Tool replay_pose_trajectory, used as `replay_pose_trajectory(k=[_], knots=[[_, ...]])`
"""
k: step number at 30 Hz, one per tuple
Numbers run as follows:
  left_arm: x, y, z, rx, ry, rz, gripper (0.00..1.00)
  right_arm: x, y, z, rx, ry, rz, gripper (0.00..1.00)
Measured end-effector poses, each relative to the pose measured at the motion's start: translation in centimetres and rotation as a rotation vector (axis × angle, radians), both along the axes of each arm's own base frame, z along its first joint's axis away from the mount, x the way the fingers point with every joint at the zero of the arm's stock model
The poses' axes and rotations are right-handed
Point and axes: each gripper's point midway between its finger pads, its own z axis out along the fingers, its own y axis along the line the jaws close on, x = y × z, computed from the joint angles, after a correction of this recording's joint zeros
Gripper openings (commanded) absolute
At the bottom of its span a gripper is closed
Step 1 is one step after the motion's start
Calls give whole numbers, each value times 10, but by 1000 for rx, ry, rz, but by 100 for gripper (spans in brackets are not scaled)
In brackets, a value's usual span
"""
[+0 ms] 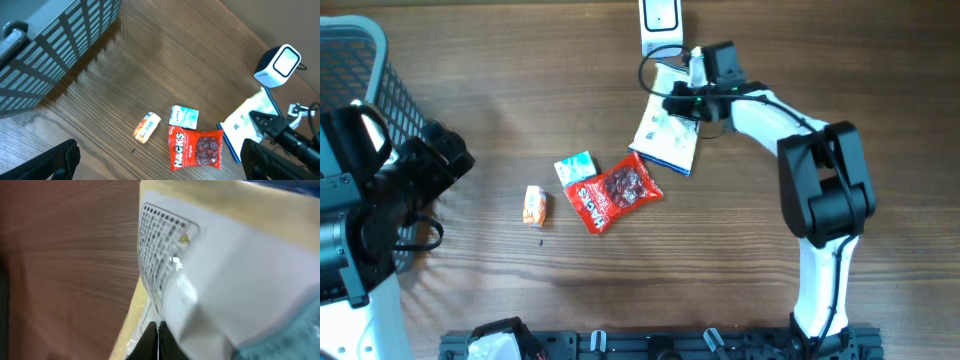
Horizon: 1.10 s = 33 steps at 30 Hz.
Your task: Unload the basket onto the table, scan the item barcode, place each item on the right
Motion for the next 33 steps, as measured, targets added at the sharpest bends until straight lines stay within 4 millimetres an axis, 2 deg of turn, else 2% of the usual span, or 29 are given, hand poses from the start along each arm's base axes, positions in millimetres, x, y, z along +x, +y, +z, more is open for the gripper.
replay_pose_trajectory(k=[4,6,8,12,14,16,18,22,23,25,30,32,33], knots=[[0,0,0,0,0,0,100,5,-49,-1,-28,30,-46,4],[0,0,0,0,0,0,100,0,-78,5,-56,63,-70,4],[0,0,0,0,0,0,100,-5,-98,20,-70,76,-93,4],[0,0,0,0,0,0,100,-4,-118,73,-67,-11,-121,4],[0,0,0,0,0,0,100,-1,-119,87,-66,-52,-117,4],[0,0,0,0,-1,0,100,5,-115,92,-23,-87,-93,4],[0,0,0,0,0,0,100,14,-110,87,51,-111,-63,4],[0,0,0,0,-1,0,100,21,-118,32,126,-8,-94,4],[0,0,0,0,-1,0,100,20,-125,9,133,30,-113,4],[0,0,0,0,0,0,100,21,-135,-3,162,52,-130,4],[0,0,0,0,0,0,100,10,-186,-2,221,117,-209,4],[0,0,0,0,-1,0,100,6,-198,14,240,94,-204,4],[0,0,0,0,0,0,100,5,-198,32,261,60,-182,4]])
